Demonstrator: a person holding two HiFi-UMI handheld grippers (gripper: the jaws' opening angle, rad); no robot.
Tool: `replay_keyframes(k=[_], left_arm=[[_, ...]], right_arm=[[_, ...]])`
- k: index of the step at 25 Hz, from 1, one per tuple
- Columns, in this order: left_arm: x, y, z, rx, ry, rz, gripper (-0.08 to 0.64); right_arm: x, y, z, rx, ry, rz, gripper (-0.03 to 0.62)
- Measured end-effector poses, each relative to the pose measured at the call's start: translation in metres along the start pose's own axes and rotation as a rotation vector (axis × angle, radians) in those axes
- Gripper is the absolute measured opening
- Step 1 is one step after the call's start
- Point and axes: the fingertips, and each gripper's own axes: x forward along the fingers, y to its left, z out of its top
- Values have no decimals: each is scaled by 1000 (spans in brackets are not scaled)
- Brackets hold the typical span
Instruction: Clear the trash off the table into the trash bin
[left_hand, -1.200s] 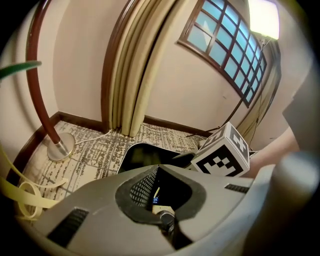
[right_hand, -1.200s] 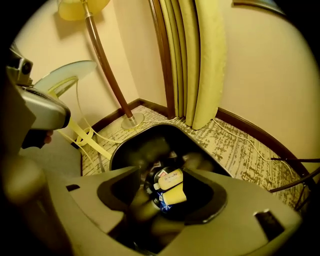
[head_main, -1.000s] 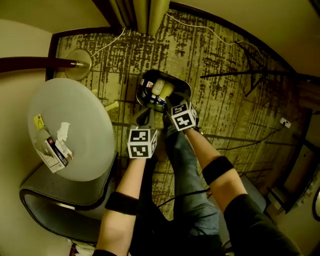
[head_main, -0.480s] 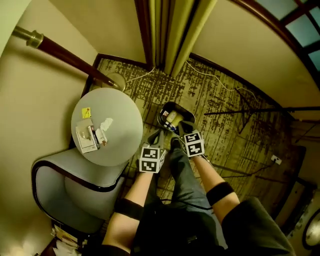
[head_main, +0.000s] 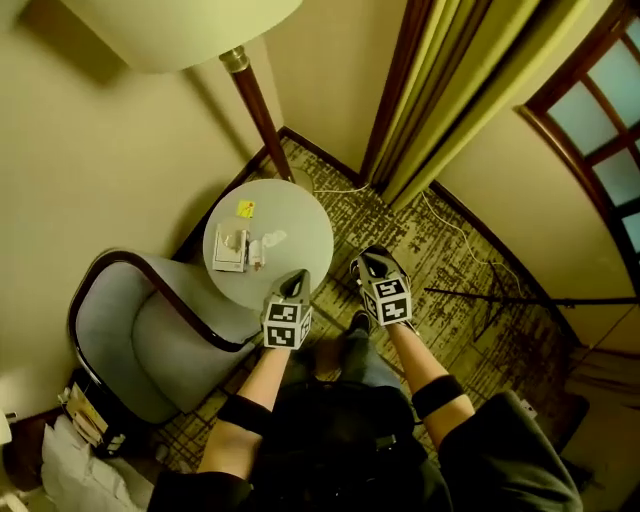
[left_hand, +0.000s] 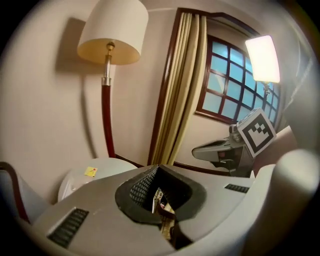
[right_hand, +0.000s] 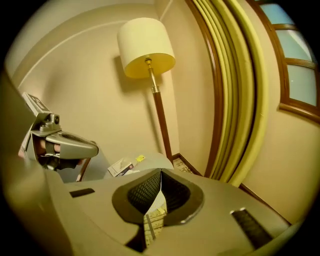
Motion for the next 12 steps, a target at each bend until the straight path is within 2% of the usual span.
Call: replay_keyframes(k=[5,12], left_arm=[[-59,46,4,-53,-45,105,0],[-109,96,-16,-84,-76,218,0]], right_arm=[[15,73,40,-86,-21,144,3],[22,166,41,-223,20,329,3]])
